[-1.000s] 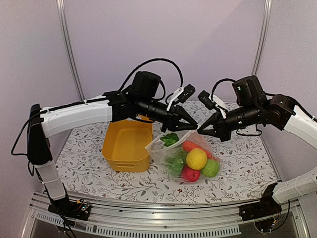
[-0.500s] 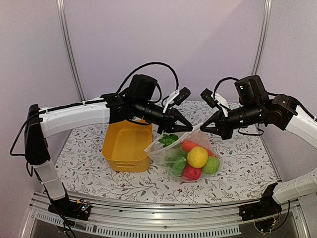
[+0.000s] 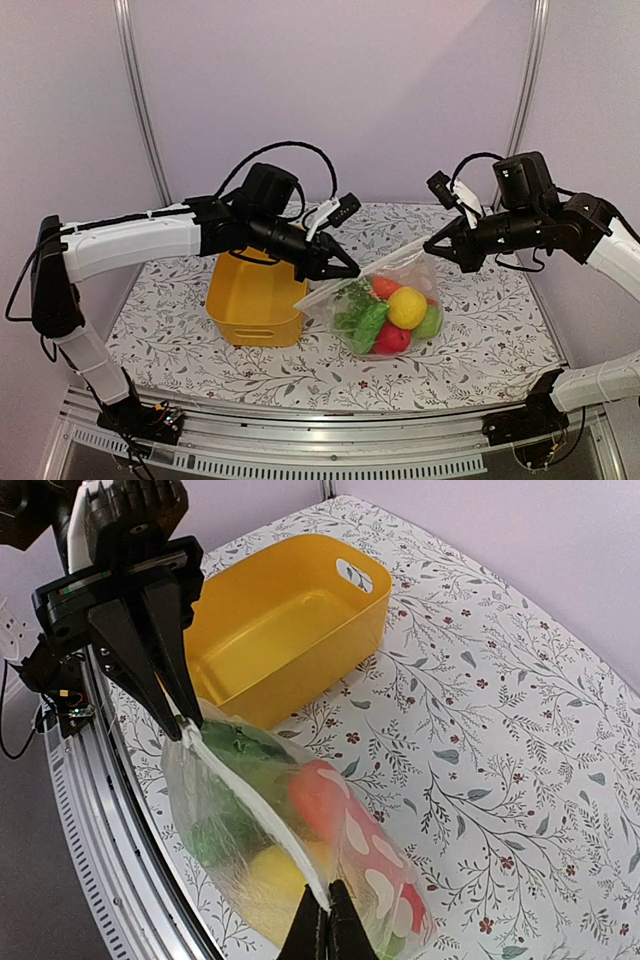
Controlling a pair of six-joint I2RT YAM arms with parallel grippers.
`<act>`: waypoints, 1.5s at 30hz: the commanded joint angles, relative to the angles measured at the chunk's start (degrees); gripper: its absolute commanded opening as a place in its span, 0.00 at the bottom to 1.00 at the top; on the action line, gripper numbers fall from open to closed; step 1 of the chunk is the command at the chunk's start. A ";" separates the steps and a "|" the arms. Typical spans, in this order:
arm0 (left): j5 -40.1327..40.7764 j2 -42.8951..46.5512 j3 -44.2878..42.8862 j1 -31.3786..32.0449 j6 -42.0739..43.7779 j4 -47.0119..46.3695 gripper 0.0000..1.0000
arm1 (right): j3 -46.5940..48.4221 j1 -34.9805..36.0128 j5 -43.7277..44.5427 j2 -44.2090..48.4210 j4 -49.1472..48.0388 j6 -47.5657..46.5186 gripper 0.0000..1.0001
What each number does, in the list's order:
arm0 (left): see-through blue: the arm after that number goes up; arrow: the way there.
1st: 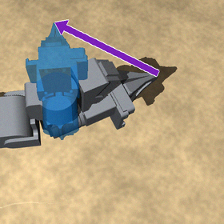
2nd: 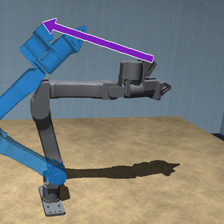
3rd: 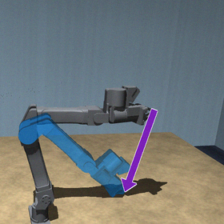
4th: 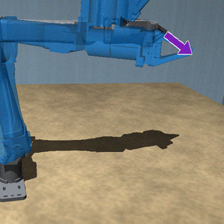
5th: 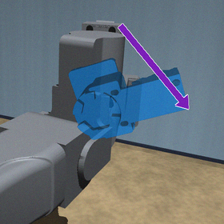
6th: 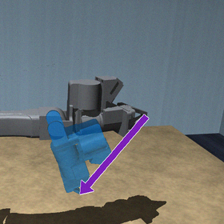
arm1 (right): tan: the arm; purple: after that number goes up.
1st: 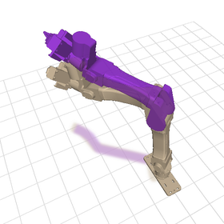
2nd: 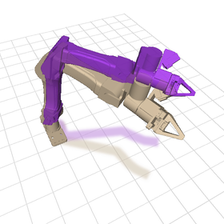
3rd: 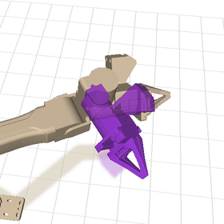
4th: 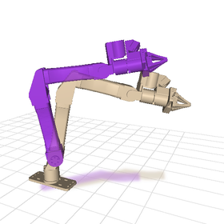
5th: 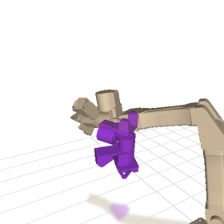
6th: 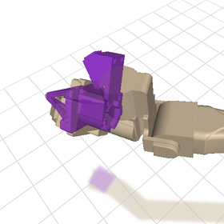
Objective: Place the food in the zip-top bag and seal the zipper
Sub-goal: Zip the zipper of the food storage bag.
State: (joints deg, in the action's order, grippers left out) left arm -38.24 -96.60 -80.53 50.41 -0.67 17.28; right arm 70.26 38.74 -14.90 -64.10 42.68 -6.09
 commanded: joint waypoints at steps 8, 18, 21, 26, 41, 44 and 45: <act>4.04 4.93 7.85 -2.59 0.13 6.01 0.00 | -1.70 -3.77 5.23 2.31 -0.91 -0.42 0.00; 4.81 6.74 12.76 -4.28 0.22 5.41 0.00 | -2.05 -5.58 5.27 2.05 -1.25 -0.59 0.00; 4.85 6.78 13.45 -4.52 0.38 5.21 0.00 | -1.89 -5.78 5.15 1.80 -1.44 -0.51 0.00; 4.36 6.15 13.33 -4.66 0.36 4.37 0.00 | -1.91 -5.80 4.12 1.28 -1.76 -0.17 0.00; 5.47 7.29 12.09 -4.92 -1.60 0.01 0.39 | -2.05 -5.87 3.73 0.14 -2.63 0.46 0.00; 5.93 7.94 11.89 -5.68 -1.68 0.07 0.40 | -2.05 -5.87 4.00 -0.39 -2.92 0.46 0.00; 6.25 8.04 11.89 -5.82 -1.73 0.16 0.41 | -2.06 -5.87 4.06 -0.58 -2.94 0.46 0.00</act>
State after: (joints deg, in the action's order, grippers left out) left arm -33.50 -90.63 -68.42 46.09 -2.11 18.11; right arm 68.16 33.19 -12.16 -64.10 41.95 -6.20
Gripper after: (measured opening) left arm 0.399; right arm 0.004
